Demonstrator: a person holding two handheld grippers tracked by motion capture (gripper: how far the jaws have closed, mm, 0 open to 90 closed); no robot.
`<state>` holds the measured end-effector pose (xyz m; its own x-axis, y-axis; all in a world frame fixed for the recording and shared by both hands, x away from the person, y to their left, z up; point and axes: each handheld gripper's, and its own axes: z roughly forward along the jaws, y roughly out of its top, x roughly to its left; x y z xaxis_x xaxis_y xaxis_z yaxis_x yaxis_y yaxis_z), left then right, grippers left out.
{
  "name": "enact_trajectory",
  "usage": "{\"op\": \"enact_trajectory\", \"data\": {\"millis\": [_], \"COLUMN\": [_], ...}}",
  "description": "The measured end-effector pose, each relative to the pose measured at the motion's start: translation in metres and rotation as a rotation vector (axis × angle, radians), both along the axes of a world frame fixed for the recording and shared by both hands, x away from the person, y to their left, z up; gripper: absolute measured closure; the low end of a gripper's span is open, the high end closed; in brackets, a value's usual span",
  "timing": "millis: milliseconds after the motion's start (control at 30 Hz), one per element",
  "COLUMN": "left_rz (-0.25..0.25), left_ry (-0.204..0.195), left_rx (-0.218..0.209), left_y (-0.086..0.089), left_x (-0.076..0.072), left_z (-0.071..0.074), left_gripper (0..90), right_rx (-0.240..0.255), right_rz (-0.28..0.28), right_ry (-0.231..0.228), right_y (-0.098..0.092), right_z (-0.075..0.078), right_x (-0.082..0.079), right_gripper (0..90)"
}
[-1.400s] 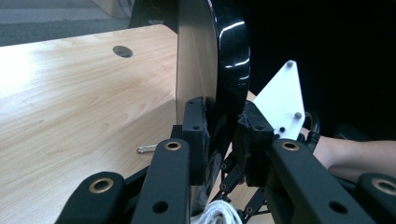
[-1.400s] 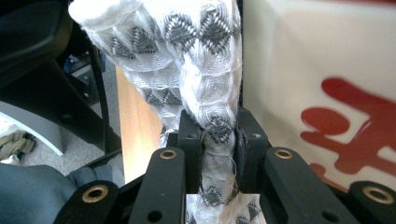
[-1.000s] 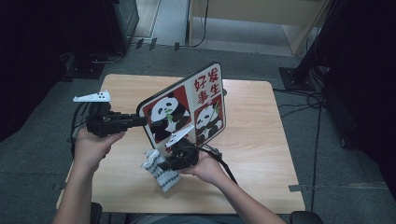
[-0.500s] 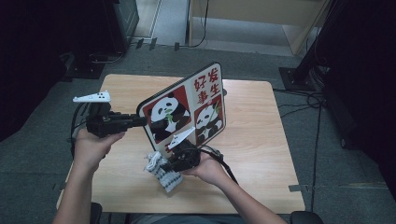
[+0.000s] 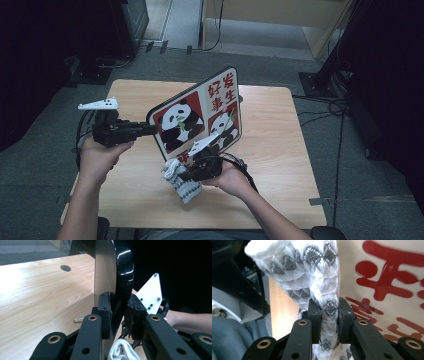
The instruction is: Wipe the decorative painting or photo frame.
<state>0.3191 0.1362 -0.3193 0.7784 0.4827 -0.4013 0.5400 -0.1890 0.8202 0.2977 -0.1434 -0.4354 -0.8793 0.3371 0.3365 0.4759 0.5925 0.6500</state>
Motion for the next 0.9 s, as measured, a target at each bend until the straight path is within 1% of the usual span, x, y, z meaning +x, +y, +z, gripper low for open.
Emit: {"op": "enact_trajectory", "data": {"millis": [100,400,567,700,767,900], "left_rz": [0.000,0.003,0.003,0.005,0.006,0.008], "left_ry": [-0.001,-0.001,-0.002,0.003,0.002,-0.002], "left_rx": [-0.001,-0.003,0.001,-0.001,0.000,0.002], "left_y": [0.000,0.000,0.001,0.001,0.001,0.000], "left_x": [0.000,0.000,0.000,0.000,0.000,0.000], "left_z": [0.000,0.000,0.000,-0.001,0.000,0.000], "left_gripper": [75.9,75.7,75.7,75.6,75.7,75.7], "right_rx": [0.013,0.058,0.076,0.097,0.096,0.113], "right_rz": [0.014,0.016,0.002,-0.008,-0.015,-0.037], "right_ry": [-0.007,-0.015,-0.029,-0.052,-0.054,-0.062], "right_y": [-0.003,-0.010,-0.017,-0.022,-0.025,-0.030], "right_z": [0.007,0.034,0.049,0.063,0.072,0.085], "right_x": [0.000,0.001,0.004,0.006,0.006,0.011], "right_gripper": [78.3,78.2,78.2,78.2,78.0,78.0]}}
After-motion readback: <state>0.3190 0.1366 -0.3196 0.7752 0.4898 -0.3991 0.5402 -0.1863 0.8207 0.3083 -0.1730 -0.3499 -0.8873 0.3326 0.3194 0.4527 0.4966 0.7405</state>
